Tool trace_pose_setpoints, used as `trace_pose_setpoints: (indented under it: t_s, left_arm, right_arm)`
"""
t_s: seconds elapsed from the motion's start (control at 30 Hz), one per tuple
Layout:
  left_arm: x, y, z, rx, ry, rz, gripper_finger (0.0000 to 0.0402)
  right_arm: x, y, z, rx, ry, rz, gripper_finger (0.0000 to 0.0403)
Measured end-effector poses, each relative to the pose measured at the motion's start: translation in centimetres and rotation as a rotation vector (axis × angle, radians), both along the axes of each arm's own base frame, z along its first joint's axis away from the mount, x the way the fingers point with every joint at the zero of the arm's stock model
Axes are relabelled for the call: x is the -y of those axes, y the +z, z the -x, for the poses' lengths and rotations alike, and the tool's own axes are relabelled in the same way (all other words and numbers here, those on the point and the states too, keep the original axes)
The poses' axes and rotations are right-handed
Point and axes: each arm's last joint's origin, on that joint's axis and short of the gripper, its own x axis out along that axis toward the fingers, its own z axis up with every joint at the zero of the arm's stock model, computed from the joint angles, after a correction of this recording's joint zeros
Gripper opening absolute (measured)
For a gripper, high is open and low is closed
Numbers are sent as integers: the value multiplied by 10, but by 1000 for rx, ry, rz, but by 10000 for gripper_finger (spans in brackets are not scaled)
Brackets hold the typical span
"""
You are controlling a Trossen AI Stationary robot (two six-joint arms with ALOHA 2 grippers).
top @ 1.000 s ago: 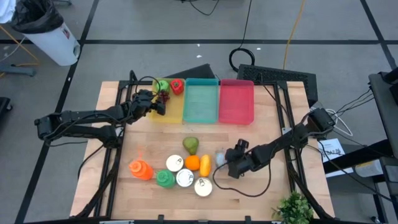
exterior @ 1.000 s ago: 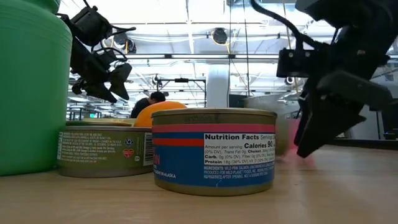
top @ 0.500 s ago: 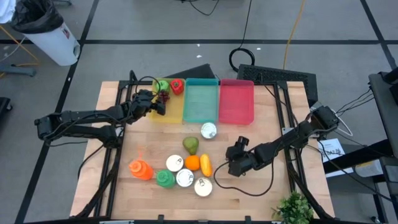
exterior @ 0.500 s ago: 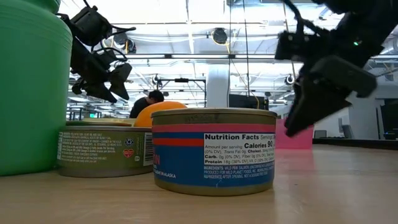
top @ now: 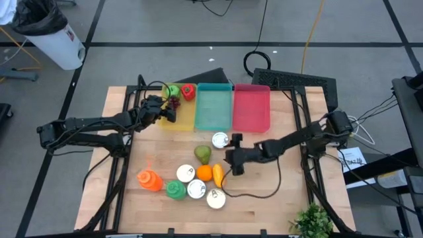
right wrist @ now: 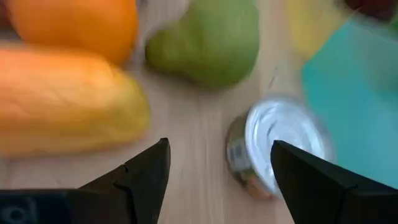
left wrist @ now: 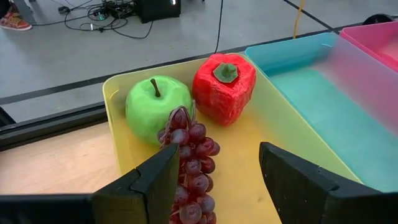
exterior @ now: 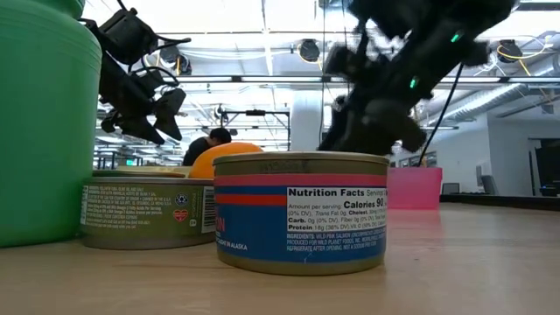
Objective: Pick & Place Food Item
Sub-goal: Put the right green tuna can into the red bin
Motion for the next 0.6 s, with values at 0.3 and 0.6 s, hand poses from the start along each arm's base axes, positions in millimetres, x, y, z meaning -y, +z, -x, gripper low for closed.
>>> trace_pose_setpoints:
  t_s: [0.3,0.6]
  left_arm:
    - [0,0,0,-1,-1,0,228]
    - [0,0,0,-2,-1,0,228]
  right_arm:
    - [36,-27,-10,-91,26,-95,263]
    - [12,-15,2,-135,111,-108,263]
